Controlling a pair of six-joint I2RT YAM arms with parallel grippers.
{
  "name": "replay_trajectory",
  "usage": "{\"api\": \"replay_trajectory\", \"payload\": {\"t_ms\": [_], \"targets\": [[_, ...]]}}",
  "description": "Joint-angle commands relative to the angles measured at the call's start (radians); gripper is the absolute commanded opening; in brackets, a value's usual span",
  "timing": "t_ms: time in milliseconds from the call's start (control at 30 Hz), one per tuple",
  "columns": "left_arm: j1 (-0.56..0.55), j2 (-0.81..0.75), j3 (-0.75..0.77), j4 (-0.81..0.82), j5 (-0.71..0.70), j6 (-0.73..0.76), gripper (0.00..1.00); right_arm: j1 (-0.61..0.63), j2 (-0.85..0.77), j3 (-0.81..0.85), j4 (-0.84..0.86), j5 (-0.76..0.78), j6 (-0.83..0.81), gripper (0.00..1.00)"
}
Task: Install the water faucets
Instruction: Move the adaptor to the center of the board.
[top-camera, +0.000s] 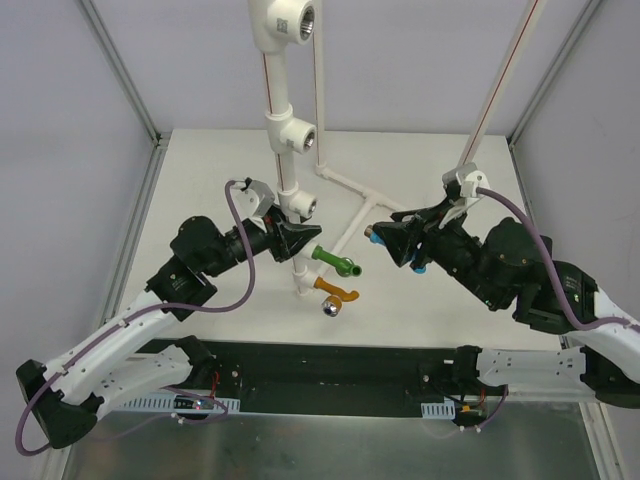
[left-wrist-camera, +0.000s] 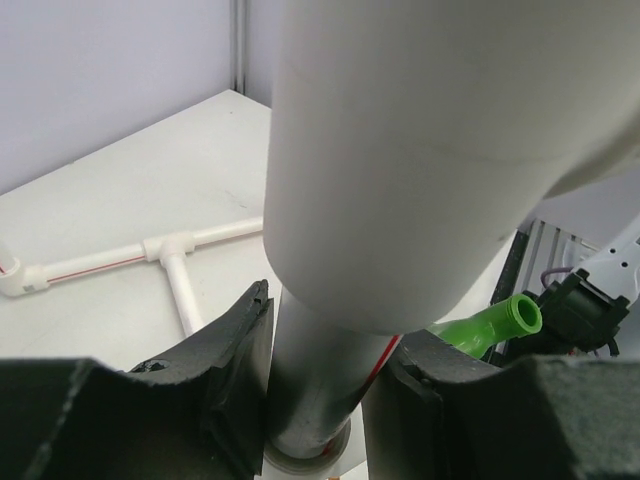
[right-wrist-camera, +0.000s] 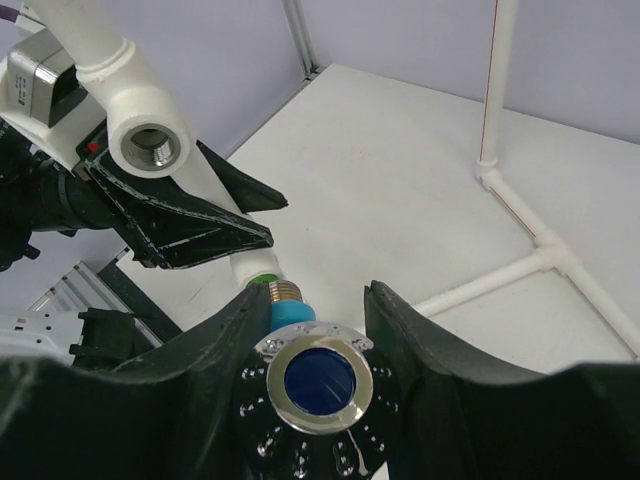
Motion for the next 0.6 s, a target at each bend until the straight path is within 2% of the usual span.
{"api": "replay_trajectory", "payload": {"t_ms": [0,200,567], "targets": [[-0.052,0.073,0.029,-0.047,-0.178,-0.221,0.0,0.054,-0.001,0.008,0.116,0.139,-0.053,0.0],[-0.107,0.116,0.038,-0.016,-0.241,-0.24,0.0,0.1,0.042,0.022,0.233,0.173,-0.085,0.0],[-0.172,0.159,0.049,0.005,-0.275,-0.232,0.0,0.109,0.094,0.06,0.334,0.173,-0.105,0.0]]}}
